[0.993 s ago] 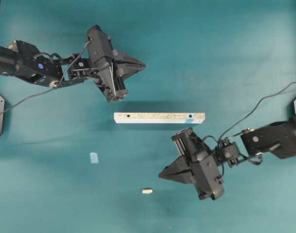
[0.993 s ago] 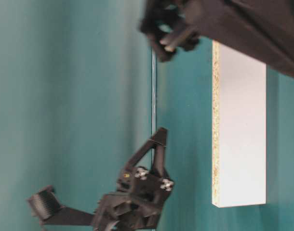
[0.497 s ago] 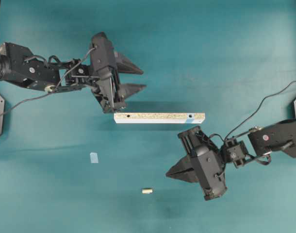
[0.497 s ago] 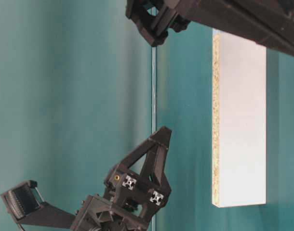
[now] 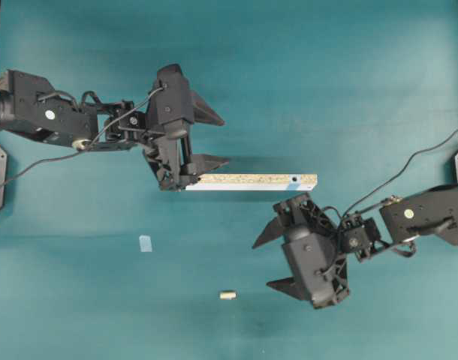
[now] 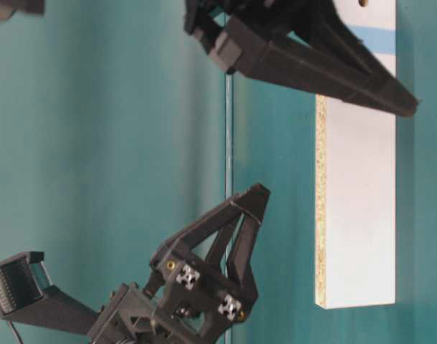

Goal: Insert the rod into the hole on the wooden board.
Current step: 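Move the left gripper to the board's left end and grasp it, then move the right gripper over the small wooden peg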

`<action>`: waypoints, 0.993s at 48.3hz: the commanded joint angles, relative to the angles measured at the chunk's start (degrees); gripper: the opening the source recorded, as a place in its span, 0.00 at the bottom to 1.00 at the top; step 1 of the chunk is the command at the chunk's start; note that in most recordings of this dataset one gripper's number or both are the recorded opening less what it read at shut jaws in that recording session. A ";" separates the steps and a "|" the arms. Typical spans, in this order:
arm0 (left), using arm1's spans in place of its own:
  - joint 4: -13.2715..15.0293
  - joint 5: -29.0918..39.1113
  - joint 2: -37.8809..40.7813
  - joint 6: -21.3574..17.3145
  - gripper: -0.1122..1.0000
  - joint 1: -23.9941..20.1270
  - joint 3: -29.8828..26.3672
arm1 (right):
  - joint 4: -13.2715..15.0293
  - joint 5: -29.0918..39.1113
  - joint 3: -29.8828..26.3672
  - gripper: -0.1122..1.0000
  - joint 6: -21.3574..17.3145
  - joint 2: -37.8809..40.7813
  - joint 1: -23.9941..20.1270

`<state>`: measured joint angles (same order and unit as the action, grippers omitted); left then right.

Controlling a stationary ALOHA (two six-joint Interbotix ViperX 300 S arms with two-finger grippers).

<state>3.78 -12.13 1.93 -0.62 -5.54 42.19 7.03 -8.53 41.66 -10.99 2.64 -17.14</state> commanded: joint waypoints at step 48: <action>-0.26 -1.14 5.63 -0.97 1.00 5.54 -1.14 | -0.09 29.36 -18.28 0.88 -17.93 1.85 -1.58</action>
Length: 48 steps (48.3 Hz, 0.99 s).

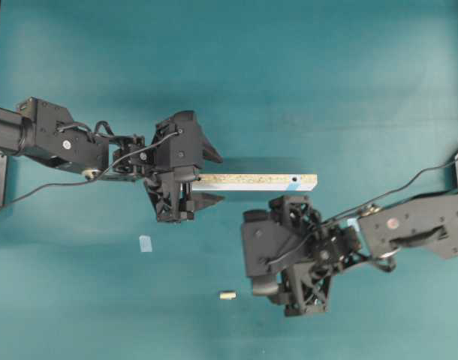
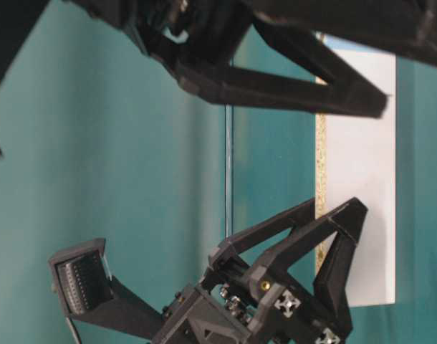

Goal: Insert the rod into the hole on the wooden board.
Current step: 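Move the right gripper over the small wooden peg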

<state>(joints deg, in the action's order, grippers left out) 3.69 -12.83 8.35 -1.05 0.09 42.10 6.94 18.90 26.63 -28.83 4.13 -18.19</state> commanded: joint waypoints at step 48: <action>-0.09 0.26 -0.79 0.09 1.00 -0.09 -0.70 | -1.32 20.57 -28.74 0.87 0.00 19.16 -1.67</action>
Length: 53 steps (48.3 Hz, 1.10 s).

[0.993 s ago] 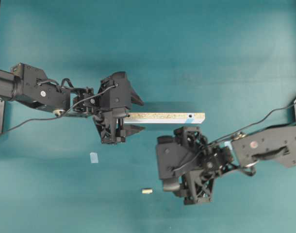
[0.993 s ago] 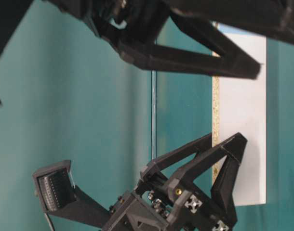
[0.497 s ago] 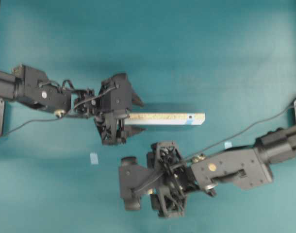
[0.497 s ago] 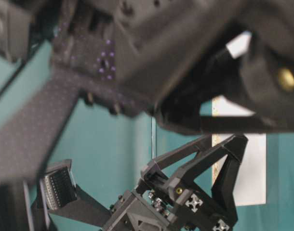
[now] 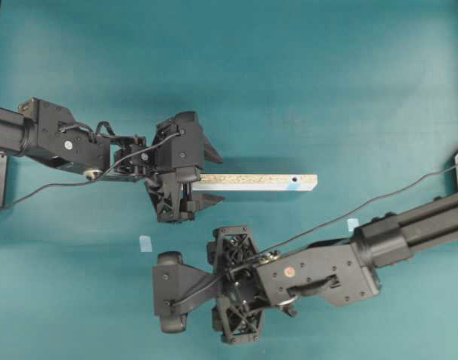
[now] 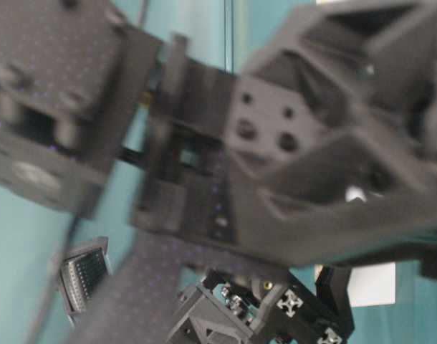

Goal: Insert the rod into the hole on the wooden board.
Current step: 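Move the right gripper over the small wooden peg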

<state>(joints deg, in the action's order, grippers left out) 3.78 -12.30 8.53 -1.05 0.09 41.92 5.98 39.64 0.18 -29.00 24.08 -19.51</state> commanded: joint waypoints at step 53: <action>-0.18 0.26 -0.97 0.09 1.00 0.79 -0.26 | -2.11 0.62 -4.04 0.82 0.09 3.69 -0.35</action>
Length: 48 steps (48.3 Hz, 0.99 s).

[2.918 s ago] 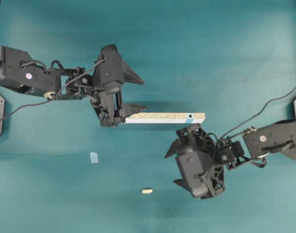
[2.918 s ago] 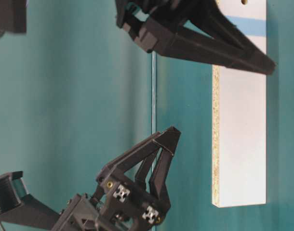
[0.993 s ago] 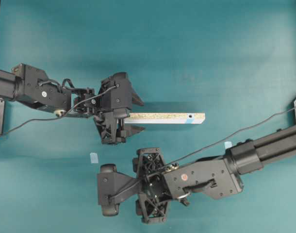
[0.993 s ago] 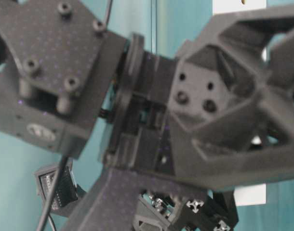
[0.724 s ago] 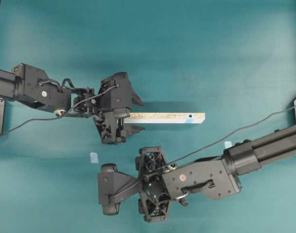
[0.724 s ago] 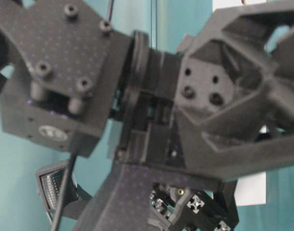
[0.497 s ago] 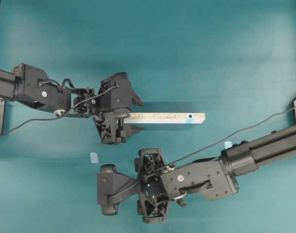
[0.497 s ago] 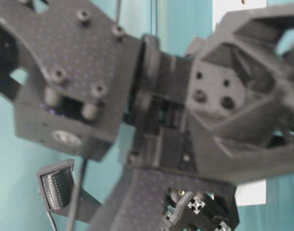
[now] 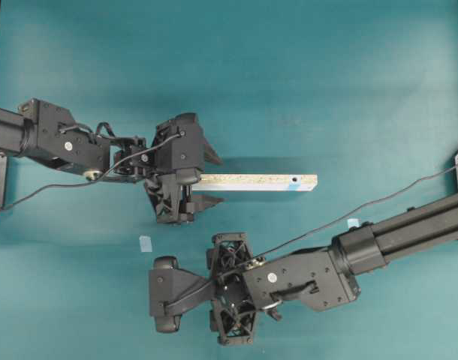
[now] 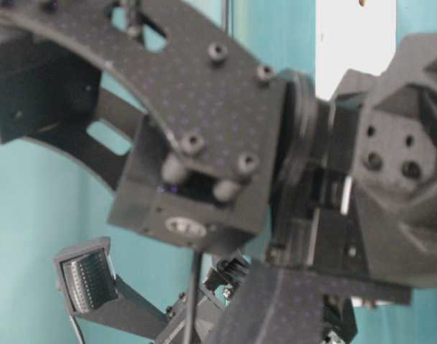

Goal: Insert the rod into the hole on the wooden board.
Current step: 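Move the right gripper over the small wooden peg, then lower the right gripper and close it on the wooden peg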

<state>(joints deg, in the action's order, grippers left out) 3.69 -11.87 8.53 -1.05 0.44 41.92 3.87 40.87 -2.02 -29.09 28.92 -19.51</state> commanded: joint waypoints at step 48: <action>-0.09 -0.18 -1.23 0.35 1.00 1.32 0.44 | -0.18 1.23 -2.64 0.58 -0.09 -0.79 -0.62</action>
<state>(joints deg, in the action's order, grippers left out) 3.69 -11.78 8.44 -0.88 1.58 42.80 3.78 42.54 -3.08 -29.27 29.53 -19.51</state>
